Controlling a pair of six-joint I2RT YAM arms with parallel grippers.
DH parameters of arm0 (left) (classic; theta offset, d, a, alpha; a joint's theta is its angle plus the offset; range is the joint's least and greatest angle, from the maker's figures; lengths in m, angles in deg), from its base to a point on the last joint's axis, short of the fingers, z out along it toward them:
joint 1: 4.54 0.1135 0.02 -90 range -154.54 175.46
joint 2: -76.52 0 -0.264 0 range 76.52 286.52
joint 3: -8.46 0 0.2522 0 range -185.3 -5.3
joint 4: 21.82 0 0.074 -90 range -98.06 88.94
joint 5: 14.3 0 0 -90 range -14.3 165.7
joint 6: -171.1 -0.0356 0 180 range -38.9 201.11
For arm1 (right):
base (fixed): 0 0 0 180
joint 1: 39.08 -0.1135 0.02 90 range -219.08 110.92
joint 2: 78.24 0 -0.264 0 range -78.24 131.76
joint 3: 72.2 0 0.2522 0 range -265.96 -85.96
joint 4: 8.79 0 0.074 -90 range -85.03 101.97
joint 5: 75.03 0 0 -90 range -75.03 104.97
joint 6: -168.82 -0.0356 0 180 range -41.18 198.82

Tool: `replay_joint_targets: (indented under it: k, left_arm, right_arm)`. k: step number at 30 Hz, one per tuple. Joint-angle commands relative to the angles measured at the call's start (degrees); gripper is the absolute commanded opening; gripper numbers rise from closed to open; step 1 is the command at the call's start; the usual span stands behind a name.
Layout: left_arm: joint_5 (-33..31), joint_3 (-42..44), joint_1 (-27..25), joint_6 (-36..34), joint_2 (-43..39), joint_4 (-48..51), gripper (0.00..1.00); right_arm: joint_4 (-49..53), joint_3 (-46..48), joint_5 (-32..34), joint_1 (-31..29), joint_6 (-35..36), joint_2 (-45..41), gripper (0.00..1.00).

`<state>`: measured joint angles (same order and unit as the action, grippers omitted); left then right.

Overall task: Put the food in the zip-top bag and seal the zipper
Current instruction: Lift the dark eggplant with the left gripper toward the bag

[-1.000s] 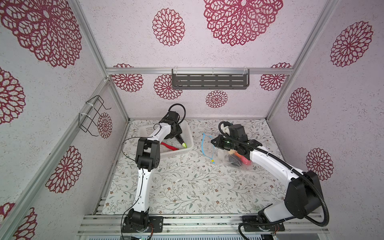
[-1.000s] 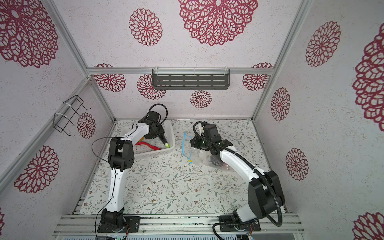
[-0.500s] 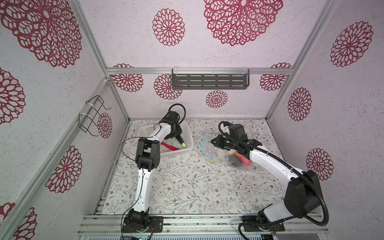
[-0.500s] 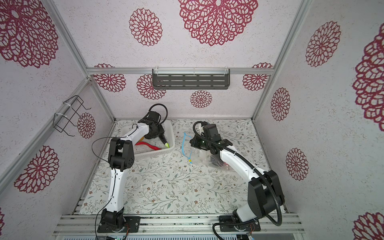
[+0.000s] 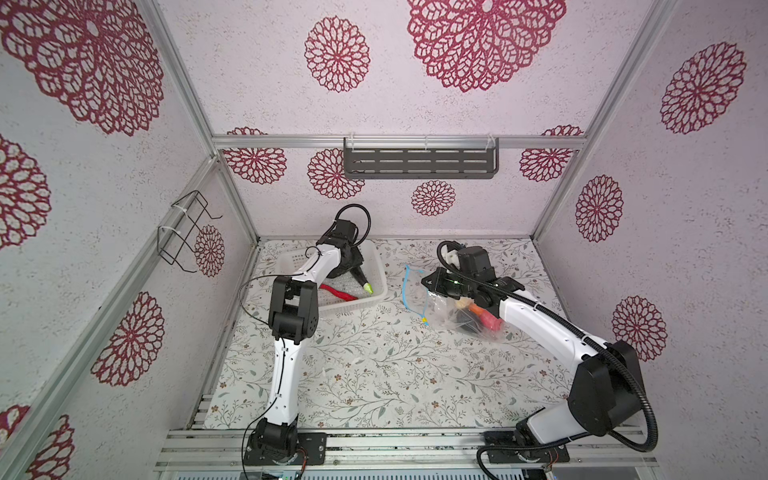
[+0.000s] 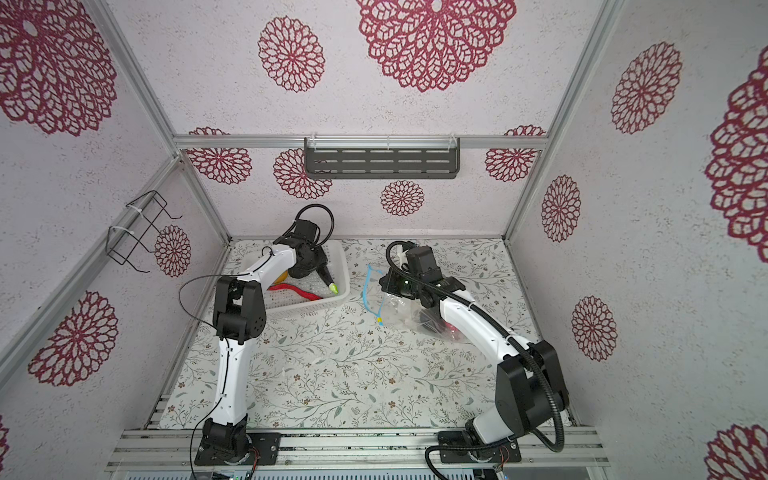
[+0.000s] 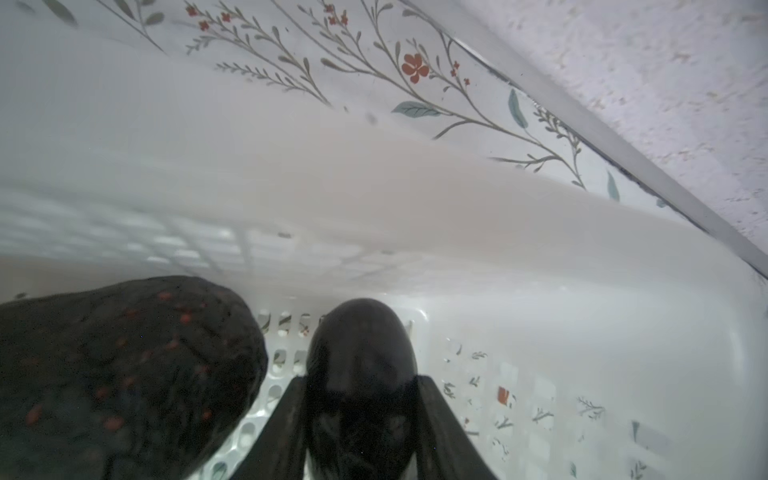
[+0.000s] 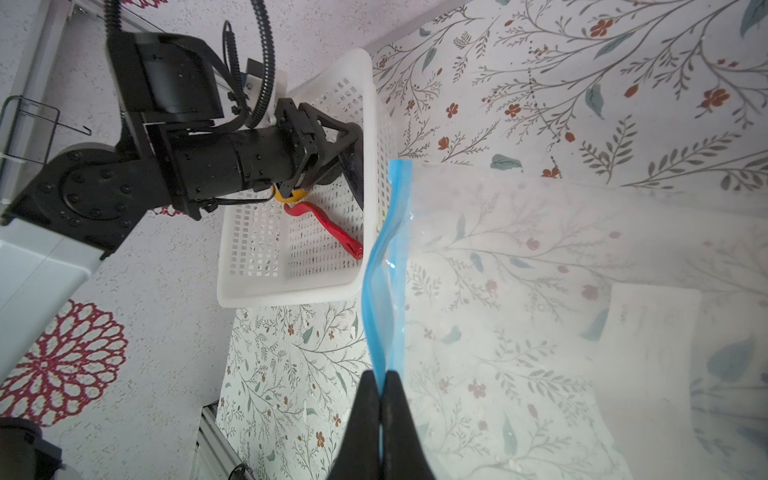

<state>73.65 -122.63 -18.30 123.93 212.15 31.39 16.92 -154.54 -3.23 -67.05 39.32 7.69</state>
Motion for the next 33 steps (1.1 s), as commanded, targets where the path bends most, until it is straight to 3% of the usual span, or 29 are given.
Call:
replay_joint_targets:
  k: [1,16,33]
  left_arm:
    - [-0.3,1.8,0.2,0.1,-5.5,-2.7,0.33]
    - [-2.3,8.9,-2.5,1.7,-17.2,-6.0,0.32]
    - [-5.5,25.5,-12.1,7.2,-33.5,-20.1,0.30]
  right_arm:
    - [-0.2,-2.0,-0.1,-0.3,0.6,-0.2,0.00]
    - [-0.7,-1.8,0.2,-0.8,0.2,-0.2,0.00]
    - [-0.7,-4.0,-0.9,-0.9,0.0,1.4,0.00]
